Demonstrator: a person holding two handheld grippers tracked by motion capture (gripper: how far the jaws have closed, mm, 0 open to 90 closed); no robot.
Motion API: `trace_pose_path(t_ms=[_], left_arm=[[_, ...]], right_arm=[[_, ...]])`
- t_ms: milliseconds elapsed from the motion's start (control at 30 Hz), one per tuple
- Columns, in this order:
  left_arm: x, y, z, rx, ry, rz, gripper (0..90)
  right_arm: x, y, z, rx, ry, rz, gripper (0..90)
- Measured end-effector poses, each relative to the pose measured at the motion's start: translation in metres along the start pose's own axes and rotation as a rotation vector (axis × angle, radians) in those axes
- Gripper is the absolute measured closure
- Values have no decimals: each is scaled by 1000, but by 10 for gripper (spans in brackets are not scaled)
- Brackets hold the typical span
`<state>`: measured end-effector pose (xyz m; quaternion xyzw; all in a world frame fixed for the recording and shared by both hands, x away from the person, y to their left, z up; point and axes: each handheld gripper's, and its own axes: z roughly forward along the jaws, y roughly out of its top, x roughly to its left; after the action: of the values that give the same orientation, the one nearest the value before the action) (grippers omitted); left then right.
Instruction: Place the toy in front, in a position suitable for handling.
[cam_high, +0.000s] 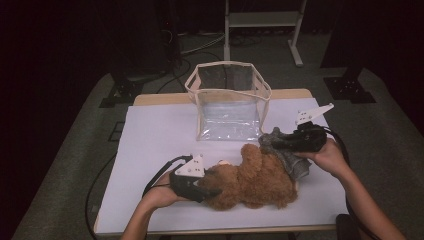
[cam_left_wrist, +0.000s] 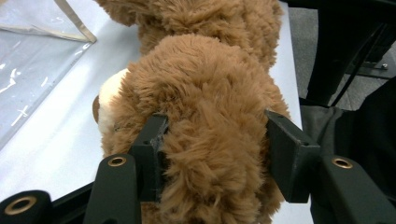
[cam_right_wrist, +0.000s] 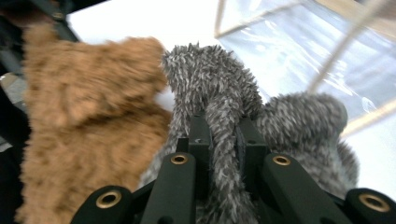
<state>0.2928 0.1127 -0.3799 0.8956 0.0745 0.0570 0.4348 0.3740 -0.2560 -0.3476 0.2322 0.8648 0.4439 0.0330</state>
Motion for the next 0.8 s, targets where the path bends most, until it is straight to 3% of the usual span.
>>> trace_pose_path(t_ms=[133,367,467,800], left_arm=[[4,0,0,-1,5,-13,451],[10,1,2,-15,10,-40,445],[15,4,4,-11,16,-49,442],[21,8,6,-13,14,-62,431]], right_arm=[[12,-1,0,-8,22,-24,791],[23,-22,-22,-38,28,-9,791],[34,-23,-24,-38,47,-29,791],[68,20,15,-12,126,-175,791]])
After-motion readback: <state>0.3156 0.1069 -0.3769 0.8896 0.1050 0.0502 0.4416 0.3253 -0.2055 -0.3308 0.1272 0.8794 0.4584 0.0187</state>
